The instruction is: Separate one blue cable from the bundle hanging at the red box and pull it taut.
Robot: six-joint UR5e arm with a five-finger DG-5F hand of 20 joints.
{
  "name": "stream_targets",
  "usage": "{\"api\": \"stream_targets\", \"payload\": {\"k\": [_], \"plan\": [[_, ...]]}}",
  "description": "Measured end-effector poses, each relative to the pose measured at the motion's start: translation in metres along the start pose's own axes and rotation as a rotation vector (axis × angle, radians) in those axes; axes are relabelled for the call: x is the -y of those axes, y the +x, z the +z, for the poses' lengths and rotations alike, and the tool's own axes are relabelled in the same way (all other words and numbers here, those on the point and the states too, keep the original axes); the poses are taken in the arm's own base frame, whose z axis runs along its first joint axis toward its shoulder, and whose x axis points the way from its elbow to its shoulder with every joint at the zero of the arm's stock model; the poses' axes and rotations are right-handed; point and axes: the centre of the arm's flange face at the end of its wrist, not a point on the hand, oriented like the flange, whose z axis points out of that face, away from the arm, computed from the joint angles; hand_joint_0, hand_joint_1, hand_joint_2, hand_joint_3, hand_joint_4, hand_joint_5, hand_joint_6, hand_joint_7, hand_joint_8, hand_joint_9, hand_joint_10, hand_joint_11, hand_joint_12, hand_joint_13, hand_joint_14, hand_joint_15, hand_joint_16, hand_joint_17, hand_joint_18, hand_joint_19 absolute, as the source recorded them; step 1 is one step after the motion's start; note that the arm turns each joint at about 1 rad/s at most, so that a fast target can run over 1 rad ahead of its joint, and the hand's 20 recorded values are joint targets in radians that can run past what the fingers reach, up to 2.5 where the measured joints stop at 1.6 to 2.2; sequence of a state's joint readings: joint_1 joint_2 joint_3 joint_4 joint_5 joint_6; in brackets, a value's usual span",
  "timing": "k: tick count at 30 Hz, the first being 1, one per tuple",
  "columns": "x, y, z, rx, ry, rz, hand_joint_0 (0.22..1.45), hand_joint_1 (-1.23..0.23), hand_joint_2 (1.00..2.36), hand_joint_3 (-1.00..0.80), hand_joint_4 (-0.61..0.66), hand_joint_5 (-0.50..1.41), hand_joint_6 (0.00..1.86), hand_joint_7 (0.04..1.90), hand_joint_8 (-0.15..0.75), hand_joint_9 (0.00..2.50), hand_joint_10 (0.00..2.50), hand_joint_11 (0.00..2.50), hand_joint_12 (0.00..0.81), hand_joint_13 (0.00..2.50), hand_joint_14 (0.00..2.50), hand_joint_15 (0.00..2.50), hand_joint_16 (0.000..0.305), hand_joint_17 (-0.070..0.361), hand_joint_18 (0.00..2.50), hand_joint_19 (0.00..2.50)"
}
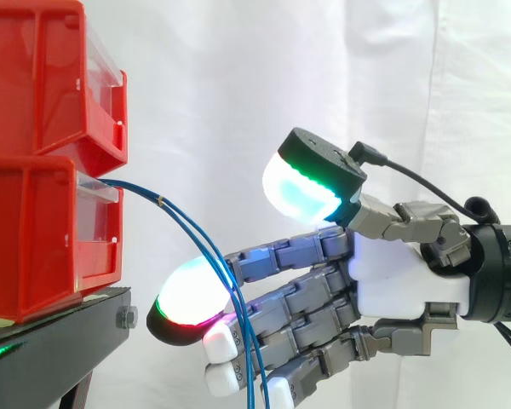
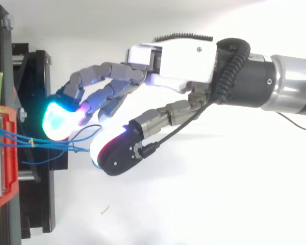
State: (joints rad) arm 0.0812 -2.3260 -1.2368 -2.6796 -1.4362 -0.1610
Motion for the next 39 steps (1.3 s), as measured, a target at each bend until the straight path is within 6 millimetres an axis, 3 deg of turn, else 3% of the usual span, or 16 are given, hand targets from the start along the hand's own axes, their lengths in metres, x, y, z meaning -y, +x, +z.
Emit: {"api": "stream_targets", "payload": {"k": [9,25,39], "plan": [[0.022,0.012,0.012,-0.058,-0.041,0.092,0.54,-0.59,1.00,-0.50,0.28,-0.19,0.50,0.85,0.338,0.68,0.01,0.42,0.314,0.75,0.01,0.34,0.036,0.082,0.80,0.31],[0.019,0.013,0.017,-0.091,-0.088,0.117,0.57,-0.60,1.00,-0.49,0.29,-0.17,0.50,0.88,0.334,0.71,0.01,0.44,0.309,0.78,0.01,0.37,0.036,0.080,0.80,0.34],[0.011,0.005,0.017,-0.111,-0.099,0.120,0.63,-0.64,1.01,-0.34,0.27,-0.15,0.50,1.05,0.331,0.72,0.01,0.46,0.305,0.80,0.01,0.37,0.035,0.078,0.80,0.34]]}}
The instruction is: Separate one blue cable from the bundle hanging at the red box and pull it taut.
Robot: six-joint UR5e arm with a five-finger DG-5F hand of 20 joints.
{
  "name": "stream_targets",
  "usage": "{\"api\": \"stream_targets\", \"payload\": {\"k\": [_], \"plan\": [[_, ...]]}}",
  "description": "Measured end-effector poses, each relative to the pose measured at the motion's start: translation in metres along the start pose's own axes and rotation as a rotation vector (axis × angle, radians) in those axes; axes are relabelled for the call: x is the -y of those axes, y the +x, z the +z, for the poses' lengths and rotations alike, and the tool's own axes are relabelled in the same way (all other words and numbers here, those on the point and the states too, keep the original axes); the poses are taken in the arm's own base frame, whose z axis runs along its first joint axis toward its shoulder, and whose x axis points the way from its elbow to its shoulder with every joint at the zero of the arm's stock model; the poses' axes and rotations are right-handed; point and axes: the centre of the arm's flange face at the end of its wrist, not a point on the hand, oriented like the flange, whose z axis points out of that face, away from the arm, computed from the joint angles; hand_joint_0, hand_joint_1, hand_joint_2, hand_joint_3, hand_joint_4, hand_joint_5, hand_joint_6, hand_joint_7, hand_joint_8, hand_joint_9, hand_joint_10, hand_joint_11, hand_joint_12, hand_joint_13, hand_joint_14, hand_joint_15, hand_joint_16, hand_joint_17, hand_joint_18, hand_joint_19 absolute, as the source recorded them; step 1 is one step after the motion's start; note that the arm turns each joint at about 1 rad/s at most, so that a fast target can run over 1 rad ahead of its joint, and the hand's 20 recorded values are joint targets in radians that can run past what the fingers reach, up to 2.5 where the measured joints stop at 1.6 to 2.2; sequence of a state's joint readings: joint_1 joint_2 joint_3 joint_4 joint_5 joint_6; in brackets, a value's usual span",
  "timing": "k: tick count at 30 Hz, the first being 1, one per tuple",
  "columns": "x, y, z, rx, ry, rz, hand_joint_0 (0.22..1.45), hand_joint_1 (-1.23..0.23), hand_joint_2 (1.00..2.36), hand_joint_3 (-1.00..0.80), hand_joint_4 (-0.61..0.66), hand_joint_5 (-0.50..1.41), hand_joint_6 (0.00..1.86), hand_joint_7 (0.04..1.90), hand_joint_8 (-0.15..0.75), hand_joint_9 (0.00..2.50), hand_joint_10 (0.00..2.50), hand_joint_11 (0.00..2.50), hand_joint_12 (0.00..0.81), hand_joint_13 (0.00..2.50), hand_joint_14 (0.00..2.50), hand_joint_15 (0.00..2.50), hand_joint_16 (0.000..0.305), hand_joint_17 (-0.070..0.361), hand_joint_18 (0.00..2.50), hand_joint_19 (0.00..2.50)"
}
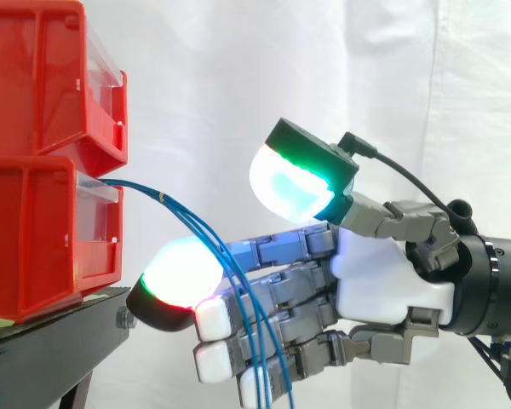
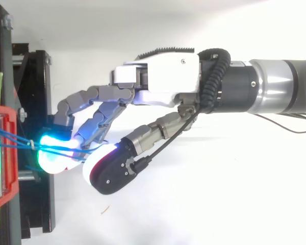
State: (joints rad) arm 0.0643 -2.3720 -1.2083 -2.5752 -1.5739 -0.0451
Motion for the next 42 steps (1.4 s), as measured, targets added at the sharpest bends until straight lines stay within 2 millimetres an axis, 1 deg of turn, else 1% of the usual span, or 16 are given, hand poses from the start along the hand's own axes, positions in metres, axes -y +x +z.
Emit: {"api": "stream_targets", "payload": {"k": [10,14,20,22,26,31,36,42], "plan": [[-0.007,-0.003,0.002,0.000,-0.013,-0.005,0.64,-0.64,1.01,-0.29,0.23,-0.13,0.50,1.17,0.333,0.73,0.01,0.46,0.305,0.81,0.01,0.38,0.035,0.078,0.81,0.34],[-0.016,-0.008,0.007,0.004,-0.024,-0.006,0.65,-0.63,1.01,-0.28,0.22,-0.12,0.50,1.25,0.333,0.74,0.01,0.47,0.308,0.81,0.01,0.38,0.035,0.078,0.81,0.34],[-0.021,-0.011,0.008,-0.002,-0.001,-0.018,0.64,-0.63,1.01,-0.28,0.20,-0.14,0.61,1.12,0.337,0.76,0.01,0.49,0.307,0.82,0.01,0.39,0.035,0.078,0.81,0.35],[-0.022,-0.011,0.008,-0.002,0.008,-0.025,0.64,-0.63,1.01,-0.29,0.21,-0.14,0.62,1.11,0.336,0.76,0.01,0.50,0.309,0.83,0.01,0.40,0.035,0.078,0.81,0.35],[-0.023,-0.010,0.006,-0.006,0.033,-0.045,0.63,-0.62,1.01,-0.34,0.21,-0.15,0.66,1.05,0.340,0.78,0.01,0.50,0.309,0.84,0.01,0.40,0.035,0.078,0.82,0.34],[-0.025,-0.011,0.003,-0.008,0.057,-0.064,0.62,-0.61,1.01,-0.36,0.20,-0.15,0.72,0.99,0.347,0.81,0.01,0.53,0.313,0.86,0.01,0.41,0.035,0.078,0.83,0.34],[-0.027,-0.010,0.000,-0.010,0.078,-0.089,0.63,-0.60,1.01,-0.29,0.18,-0.16,0.77,0.97,0.347,0.83,0.01,0.55,0.313,0.88,0.01,0.42,0.035,0.078,0.84,0.34],[-0.030,-0.010,-0.001,-0.012,0.087,-0.111,0.63,-0.69,1.01,-0.21,0.21,-0.18,0.83,0.92,0.362,0.84,0.01,0.57,0.332,0.90,0.01,0.42,0.039,0.087,0.88,0.32]]}}
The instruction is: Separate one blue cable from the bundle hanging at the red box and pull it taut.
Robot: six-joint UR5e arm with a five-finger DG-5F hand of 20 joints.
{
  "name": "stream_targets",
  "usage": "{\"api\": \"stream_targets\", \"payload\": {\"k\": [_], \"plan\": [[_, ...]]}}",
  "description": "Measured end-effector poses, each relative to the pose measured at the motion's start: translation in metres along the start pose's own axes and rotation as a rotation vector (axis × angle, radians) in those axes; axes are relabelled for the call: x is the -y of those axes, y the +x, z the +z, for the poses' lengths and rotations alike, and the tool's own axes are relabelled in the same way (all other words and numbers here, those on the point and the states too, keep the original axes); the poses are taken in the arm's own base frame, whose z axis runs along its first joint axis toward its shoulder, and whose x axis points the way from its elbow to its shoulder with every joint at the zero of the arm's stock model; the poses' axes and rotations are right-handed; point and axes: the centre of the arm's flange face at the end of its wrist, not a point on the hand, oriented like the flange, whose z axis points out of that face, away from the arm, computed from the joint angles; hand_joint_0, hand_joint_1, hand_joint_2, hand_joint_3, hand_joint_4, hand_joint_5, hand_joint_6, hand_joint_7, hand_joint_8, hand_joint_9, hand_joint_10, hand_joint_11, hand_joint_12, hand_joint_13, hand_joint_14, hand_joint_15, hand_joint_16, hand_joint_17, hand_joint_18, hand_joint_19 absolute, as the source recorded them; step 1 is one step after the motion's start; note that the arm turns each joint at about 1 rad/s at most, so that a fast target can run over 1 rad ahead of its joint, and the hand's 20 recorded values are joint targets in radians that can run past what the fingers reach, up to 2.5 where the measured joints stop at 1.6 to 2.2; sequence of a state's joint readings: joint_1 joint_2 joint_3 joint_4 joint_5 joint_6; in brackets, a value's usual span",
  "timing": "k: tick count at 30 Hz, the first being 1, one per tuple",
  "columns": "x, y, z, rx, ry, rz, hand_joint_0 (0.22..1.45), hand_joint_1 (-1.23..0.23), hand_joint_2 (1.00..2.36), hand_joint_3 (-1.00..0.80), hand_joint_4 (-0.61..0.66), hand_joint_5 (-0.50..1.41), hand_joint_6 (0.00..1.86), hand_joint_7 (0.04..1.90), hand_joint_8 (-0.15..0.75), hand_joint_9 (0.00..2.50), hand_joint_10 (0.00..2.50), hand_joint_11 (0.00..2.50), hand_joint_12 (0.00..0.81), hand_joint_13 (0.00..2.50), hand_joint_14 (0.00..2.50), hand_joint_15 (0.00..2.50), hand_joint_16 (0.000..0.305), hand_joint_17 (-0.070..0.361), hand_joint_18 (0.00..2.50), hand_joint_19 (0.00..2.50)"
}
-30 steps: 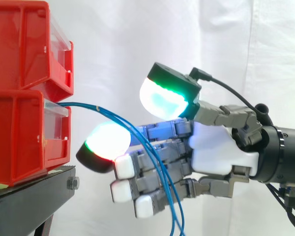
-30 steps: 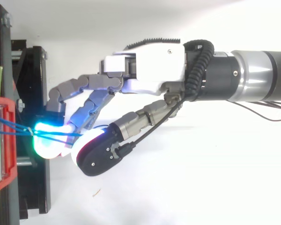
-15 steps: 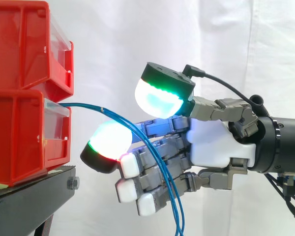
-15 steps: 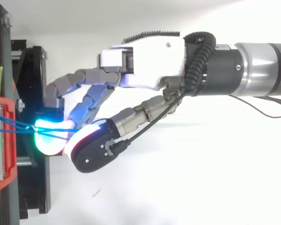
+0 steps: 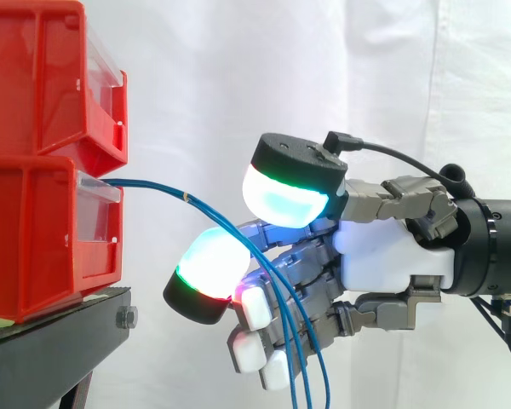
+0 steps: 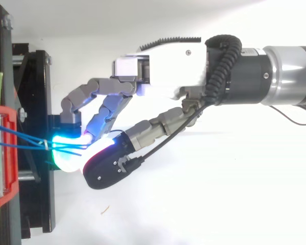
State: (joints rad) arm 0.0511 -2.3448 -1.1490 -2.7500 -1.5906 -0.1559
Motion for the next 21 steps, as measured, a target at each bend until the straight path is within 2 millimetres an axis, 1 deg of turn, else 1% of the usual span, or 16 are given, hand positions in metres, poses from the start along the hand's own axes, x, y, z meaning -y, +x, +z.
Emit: {"api": "stream_targets", "payload": {"k": [4,7,9,12,13,17,21], "plan": [[-0.006,-0.002,-0.002,0.002,0.000,-0.015,0.63,-0.70,1.01,-0.24,0.21,-0.19,0.85,0.90,0.358,0.84,0.02,0.58,0.335,0.90,0.02,0.42,0.038,0.085,0.87,0.33],[-0.012,-0.003,-0.003,0.004,-0.002,-0.026,0.60,-0.64,1.01,-0.36,0.19,-0.18,0.85,0.91,0.350,0.85,0.02,0.59,0.321,0.90,0.02,0.44,0.036,0.080,0.84,0.35],[-0.015,-0.004,-0.003,0.006,-0.002,-0.032,0.59,-0.61,1.01,-0.40,0.19,-0.18,0.85,0.92,0.349,0.85,0.02,0.60,0.324,0.90,0.01,0.44,0.036,0.081,0.84,0.36],[-0.018,-0.005,-0.005,0.007,0.000,-0.038,0.59,-0.49,1.00,-0.46,0.19,-0.17,0.84,0.94,0.355,0.89,0.01,0.60,0.330,0.92,0.02,0.44,0.036,0.081,0.84,0.36],[-0.018,-0.006,-0.005,0.007,0.001,-0.039,0.59,-0.49,1.00,-0.46,0.18,-0.16,0.83,0.95,0.356,0.90,0.02,0.60,0.329,0.92,0.01,0.44,0.036,0.081,0.84,0.37],[-0.019,-0.006,-0.005,0.008,0.002,-0.041,0.61,-0.49,1.01,-0.40,0.17,-0.16,0.83,0.95,0.355,0.91,0.02,0.60,0.330,0.94,0.01,0.44,0.036,0.080,0.84,0.37],[-0.019,-0.006,-0.005,0.009,0.002,-0.042,0.62,-0.55,1.01,-0.29,0.15,-0.16,0.84,0.98,0.358,0.92,0.02,0.62,0.335,0.94,0.01,0.44,0.036,0.082,0.85,0.36]]}}
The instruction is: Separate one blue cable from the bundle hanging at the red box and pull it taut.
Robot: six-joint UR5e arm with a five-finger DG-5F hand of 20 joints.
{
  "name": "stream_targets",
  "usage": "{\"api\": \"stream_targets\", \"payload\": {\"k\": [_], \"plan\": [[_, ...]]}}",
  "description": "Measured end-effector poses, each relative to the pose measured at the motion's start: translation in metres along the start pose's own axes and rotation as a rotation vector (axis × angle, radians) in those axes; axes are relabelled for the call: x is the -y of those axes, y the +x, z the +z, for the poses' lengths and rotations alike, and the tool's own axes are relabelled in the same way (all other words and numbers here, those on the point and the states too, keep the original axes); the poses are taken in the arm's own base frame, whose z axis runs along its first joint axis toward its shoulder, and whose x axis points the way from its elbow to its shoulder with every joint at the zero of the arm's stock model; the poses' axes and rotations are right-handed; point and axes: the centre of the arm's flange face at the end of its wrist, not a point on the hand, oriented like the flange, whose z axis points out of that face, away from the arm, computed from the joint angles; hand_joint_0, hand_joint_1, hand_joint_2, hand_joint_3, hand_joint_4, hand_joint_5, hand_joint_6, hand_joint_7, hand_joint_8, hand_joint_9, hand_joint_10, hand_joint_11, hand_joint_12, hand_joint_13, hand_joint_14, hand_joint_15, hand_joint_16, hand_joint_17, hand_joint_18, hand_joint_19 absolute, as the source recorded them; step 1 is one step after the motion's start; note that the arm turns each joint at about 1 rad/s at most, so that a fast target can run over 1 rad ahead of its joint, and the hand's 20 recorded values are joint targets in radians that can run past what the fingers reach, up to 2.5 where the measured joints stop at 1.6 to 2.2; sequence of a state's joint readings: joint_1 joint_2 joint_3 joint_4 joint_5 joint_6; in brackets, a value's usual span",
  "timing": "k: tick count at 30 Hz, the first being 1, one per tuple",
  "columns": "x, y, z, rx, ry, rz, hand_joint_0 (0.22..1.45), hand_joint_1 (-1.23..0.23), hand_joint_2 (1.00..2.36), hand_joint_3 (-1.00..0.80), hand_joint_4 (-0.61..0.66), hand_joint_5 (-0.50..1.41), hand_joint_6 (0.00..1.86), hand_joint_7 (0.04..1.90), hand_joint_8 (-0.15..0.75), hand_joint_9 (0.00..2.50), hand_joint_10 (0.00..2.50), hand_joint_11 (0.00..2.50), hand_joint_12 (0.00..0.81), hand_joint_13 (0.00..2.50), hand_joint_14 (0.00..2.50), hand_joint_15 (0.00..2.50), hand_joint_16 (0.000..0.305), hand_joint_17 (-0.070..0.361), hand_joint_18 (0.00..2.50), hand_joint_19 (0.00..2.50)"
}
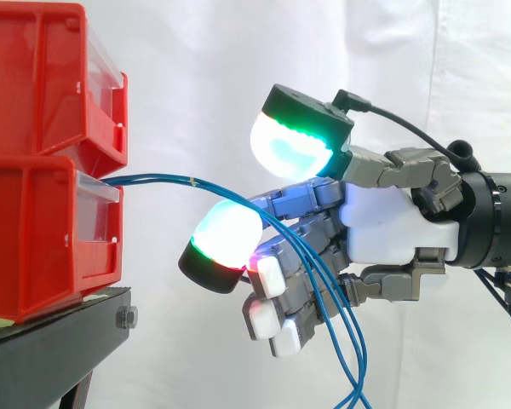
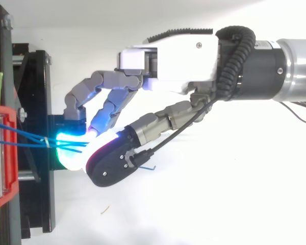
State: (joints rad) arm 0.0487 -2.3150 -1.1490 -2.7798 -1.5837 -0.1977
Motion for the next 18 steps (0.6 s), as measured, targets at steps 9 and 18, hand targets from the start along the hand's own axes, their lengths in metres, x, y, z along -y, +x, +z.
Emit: {"api": "stream_targets", "payload": {"k": [9,18], "plan": [[0.0006,-0.0007,0.0000,0.010,0.003,-0.002,0.61,-0.73,1.01,-0.15,0.16,-0.17,0.92,0.97,0.390,0.95,0.01,0.69,0.391,0.99,0.01,0.44,0.045,0.101,0.93,0.31],[0.0013,-0.0036,-0.0002,0.031,0.006,-0.003,0.58,-0.56,1.00,-0.50,0.15,-0.16,0.91,1.01,0.350,0.98,0.02,0.72,0.349,0.97,0.02,0.48,0.037,0.084,0.86,0.39]]}}
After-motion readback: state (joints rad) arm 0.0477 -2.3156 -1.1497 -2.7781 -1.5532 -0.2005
